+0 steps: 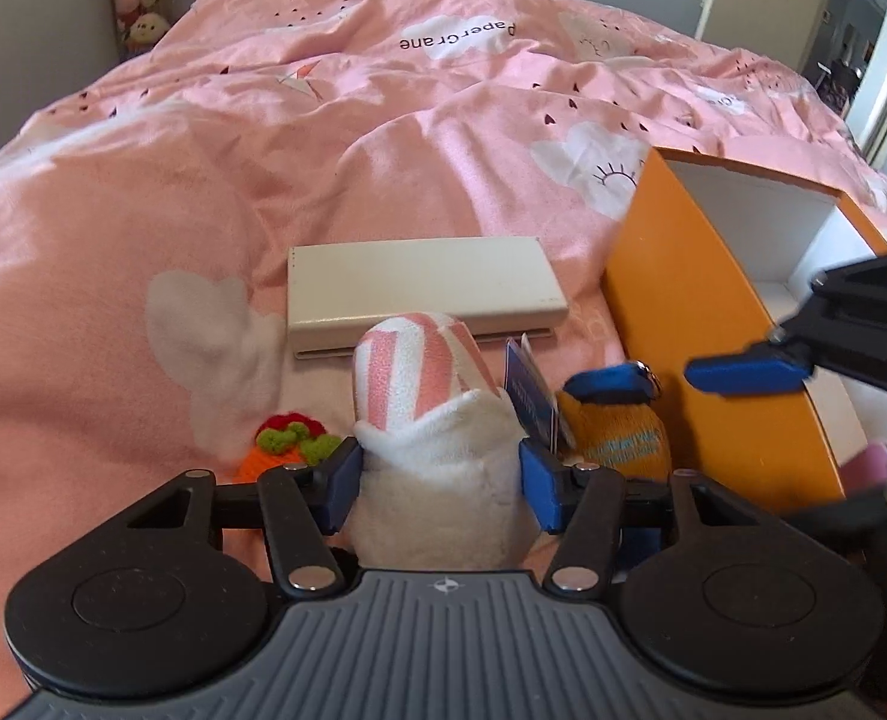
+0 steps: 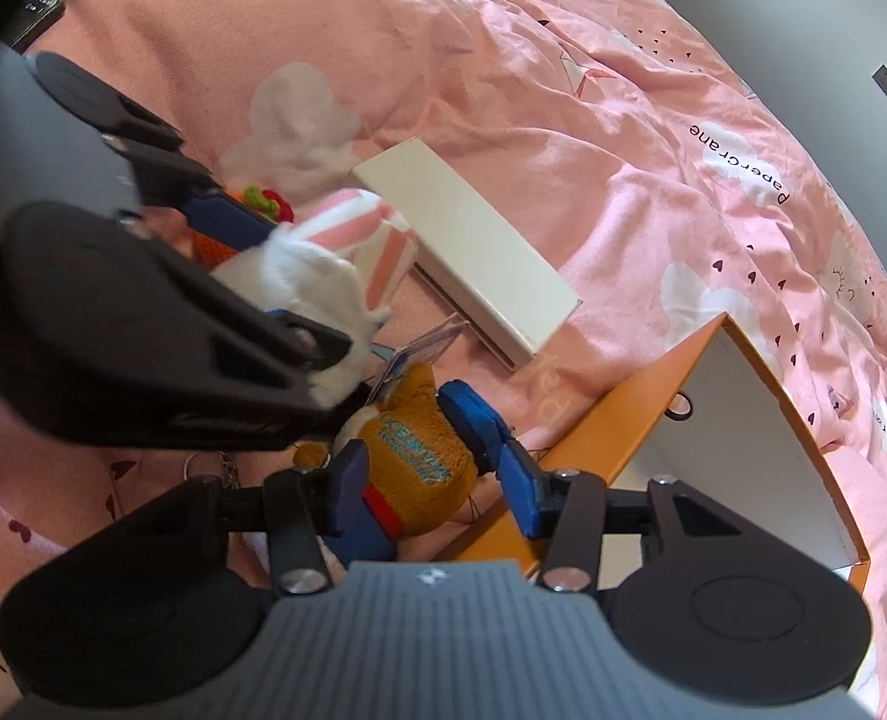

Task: Organize objects
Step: 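Lift the bunny plush with the left tool while the right tool lifts the bear plush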

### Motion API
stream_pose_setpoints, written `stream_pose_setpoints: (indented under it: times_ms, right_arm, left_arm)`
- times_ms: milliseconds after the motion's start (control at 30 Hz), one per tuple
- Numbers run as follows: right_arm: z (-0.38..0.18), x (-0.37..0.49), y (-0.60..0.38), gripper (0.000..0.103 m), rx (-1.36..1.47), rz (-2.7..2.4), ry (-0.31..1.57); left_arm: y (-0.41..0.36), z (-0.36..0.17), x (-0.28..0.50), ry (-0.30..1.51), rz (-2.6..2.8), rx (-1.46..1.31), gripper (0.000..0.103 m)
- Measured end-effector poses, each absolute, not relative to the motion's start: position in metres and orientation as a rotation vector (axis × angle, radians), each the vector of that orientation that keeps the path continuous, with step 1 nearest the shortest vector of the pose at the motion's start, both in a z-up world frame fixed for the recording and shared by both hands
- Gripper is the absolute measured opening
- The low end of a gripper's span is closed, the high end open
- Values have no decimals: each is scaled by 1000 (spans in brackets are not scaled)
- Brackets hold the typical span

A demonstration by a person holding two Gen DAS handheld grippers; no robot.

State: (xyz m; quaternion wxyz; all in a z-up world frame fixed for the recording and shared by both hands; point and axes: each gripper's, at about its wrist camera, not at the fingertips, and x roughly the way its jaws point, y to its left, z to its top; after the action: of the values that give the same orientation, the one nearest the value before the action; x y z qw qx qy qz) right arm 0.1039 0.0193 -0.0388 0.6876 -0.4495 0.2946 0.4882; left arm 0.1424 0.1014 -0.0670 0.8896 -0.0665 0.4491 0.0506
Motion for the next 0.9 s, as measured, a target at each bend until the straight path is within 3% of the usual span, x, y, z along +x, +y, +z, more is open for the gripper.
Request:
stream_pose_setpoints:
  times_ms: [333,900]
  right_arm:
    - [-42,106,30,51,-1034,1125,715]
    - [-43,93,49,65,-1128,1171,880]
  left_arm:
    - [121,-72,119,970,59,-219,64]
    - [127,-76,111,959,62,-274,64]
